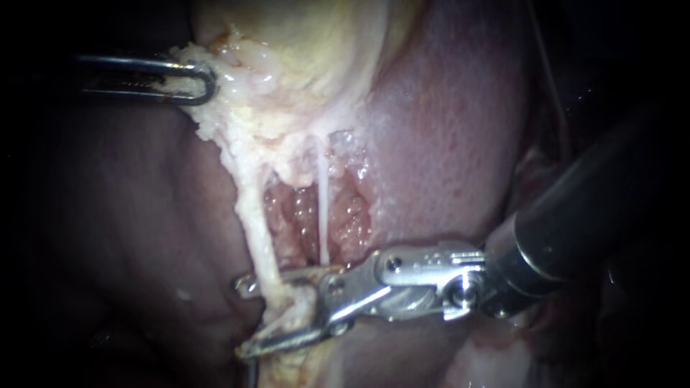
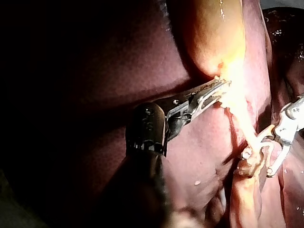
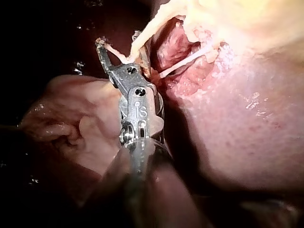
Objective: Clipping first clip left tube
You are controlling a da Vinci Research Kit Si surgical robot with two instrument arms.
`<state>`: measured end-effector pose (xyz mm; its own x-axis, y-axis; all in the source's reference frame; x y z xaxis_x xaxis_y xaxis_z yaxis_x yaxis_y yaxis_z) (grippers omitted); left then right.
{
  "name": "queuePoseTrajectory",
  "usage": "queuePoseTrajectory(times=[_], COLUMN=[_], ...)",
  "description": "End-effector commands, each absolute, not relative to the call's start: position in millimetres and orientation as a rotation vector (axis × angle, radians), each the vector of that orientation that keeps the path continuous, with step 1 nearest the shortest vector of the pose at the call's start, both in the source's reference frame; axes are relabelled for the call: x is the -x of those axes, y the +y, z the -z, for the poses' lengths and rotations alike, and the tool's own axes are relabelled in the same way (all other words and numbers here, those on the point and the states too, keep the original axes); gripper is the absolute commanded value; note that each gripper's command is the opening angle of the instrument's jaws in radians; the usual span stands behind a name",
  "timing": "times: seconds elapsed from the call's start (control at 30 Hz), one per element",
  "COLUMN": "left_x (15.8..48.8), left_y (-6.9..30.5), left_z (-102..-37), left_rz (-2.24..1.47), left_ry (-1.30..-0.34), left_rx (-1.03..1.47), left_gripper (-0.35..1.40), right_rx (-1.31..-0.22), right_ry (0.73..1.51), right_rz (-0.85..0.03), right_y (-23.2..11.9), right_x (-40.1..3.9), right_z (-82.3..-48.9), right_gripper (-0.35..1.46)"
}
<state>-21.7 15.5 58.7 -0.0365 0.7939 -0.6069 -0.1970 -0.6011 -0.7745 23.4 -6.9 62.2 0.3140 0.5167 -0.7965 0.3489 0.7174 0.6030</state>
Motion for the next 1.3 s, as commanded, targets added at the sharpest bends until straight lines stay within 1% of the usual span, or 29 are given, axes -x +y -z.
queuePoseTrajectory(times=[0.03,0.13,0.23,0.37,0.43,0.47,0.57,0.63,0.67,1.3], left_x=[21.7,21.7,21.7,21.7,21.7,21.7,21.7,21.7,21.7,21.7], left_y=[15.5,15.5,15.6,15.6,15.6,15.6,15.6,15.6,15.6,15.7], left_z=[-58.7,-58.7,-58.7,-58.7,-58.7,-58.7,-58.7,-58.7,-58.7,-58.8], left_rz=[-1.73,-1.73,-1.73,-1.73,-1.73,-1.73,-1.73,-1.73,-1.73,-1.73], left_ry=[-0.651,-0.651,-0.651,-0.651,-0.651,-0.651,-0.651,-0.651,-0.651,-0.651], left_rx=[1.513,1.513,1.513,1.513,1.513,1.513,1.513,1.513,1.513,1.513], left_gripper=[-0.35,-0.35,-0.35,-0.35,-0.35,-0.35,-0.35,-0.35,-0.35,-0.35], right_rx=[-0.827,-0.85,-0.851,-0.873,-0.874,-0.875,-0.88,-0.893,-0.901,-0.913], right_ry=[1.291,1.291,1.283,1.269,1.269,1.269,1.267,1.26,1.255,1.247], right_rz=[-0.117,-0.096,-0.123,-0.155,-0.156,-0.156,-0.161,-0.175,-0.185,-0.198], right_y=[-6.9,-6.8,-6.5,-6.0,-5.9,-5.8,-5.7,-5.6,-5.5,-5.2], right_x=[-23.4,-23.5,-23.4,-23.3,-23.2,-23.1,-23.0,-22.9,-22.9,-22.6], right_z=[-62.2,-62.3,-62.5,-62.6,-62.6,-62.5,-62.4,-62.3,-62.3,-62.4], right_gripper=[0.45,0.43,0.37,0.23,0.11,0.03,-0.12,-0.31,-0.35,-0.35])
